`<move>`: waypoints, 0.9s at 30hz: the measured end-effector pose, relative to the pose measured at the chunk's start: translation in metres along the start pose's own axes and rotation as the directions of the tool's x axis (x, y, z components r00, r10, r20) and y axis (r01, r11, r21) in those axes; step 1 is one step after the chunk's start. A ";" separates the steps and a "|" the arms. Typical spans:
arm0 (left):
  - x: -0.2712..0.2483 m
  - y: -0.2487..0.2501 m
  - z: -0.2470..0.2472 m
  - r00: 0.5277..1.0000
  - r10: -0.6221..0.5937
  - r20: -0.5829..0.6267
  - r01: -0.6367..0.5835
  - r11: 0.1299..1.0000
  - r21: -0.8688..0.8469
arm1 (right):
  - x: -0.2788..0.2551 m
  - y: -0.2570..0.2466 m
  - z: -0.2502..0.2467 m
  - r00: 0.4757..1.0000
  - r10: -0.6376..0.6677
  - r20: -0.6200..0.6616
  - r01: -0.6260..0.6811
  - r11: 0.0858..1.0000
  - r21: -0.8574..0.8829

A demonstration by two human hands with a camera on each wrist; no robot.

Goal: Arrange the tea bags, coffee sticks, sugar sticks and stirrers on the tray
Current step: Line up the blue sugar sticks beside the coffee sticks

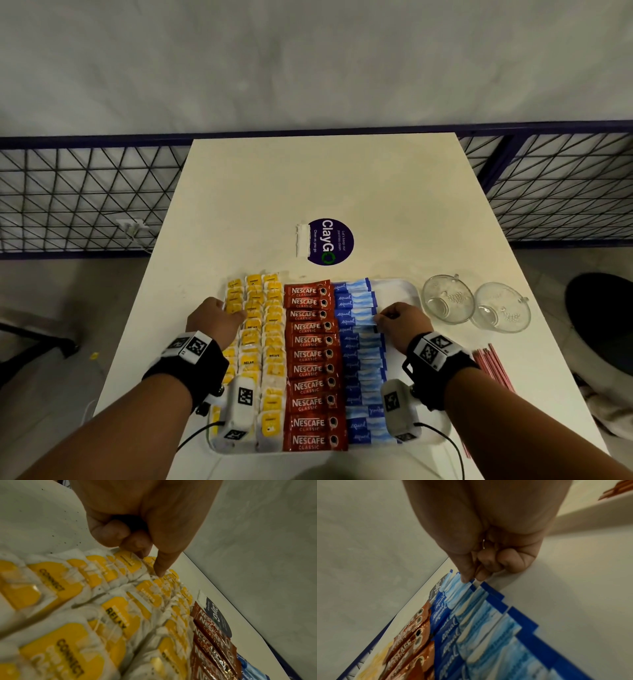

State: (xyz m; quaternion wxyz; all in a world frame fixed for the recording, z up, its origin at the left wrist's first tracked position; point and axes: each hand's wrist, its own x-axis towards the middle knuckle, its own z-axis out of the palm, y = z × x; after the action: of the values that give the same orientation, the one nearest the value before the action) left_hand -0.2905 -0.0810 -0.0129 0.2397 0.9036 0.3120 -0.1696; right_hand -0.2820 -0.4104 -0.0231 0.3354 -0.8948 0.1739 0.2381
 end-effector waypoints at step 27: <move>-0.075 0.090 -0.035 0.710 0.525 0.469 0.090 0.592 -0.801 | -0.047 -0.090 -0.025 0.946 -0.323 -0.035 0.276 0.742 0.611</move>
State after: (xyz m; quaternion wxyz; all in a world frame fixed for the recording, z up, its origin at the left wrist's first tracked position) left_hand -0.2835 -0.1605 0.0793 0.7197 0.6167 0.1227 -0.2944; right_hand -0.2704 -0.3557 0.0657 0.6451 -0.7457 0.0825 0.1452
